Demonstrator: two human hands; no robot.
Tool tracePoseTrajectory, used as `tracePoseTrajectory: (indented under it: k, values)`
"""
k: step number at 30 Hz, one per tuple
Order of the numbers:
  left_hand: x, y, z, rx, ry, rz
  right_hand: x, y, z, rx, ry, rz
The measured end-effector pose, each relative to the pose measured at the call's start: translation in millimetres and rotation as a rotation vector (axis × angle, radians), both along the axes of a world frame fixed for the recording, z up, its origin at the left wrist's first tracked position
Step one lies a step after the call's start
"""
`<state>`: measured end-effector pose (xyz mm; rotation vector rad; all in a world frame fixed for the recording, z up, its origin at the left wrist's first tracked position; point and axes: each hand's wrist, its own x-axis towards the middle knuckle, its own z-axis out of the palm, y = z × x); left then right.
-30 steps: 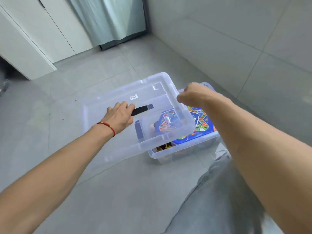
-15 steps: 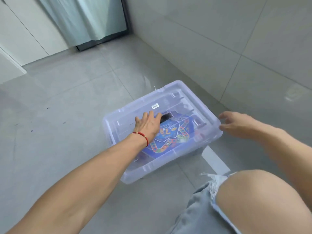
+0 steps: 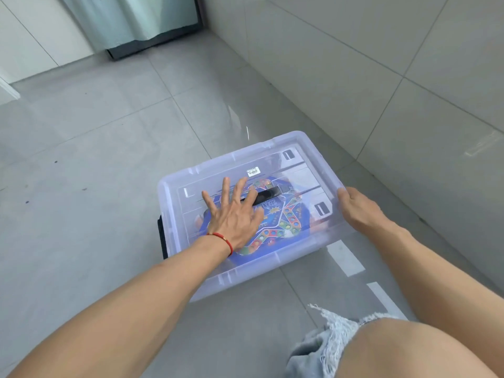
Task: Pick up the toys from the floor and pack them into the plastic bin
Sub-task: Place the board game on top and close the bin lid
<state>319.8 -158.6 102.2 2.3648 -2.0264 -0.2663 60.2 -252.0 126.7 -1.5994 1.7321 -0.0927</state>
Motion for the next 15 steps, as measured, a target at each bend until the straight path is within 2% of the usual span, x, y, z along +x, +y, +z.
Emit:
tracePoseTrajectory:
  k: [3,6,9,12,15]
  values:
    - [-3,7,-11,0.013,-0.092,0.000,5,-12,-5,0.051,-0.064,-0.121]
    - [-4,6,-13,-0.009,-0.109,-0.021,2,-19,-10,0.134,-0.187,-0.261]
    - [-5,7,-14,-0.013,-0.112,-0.017,-2,-21,-12,0.079,-0.308,-0.393]
    - [-6,8,-13,-0.004,-0.114,-0.012,6,-20,-6,-0.129,-0.230,-0.290]
    - [-7,9,-12,-0.003,-0.117,-0.014,11,-15,-1,-0.167,-0.123,-0.133]
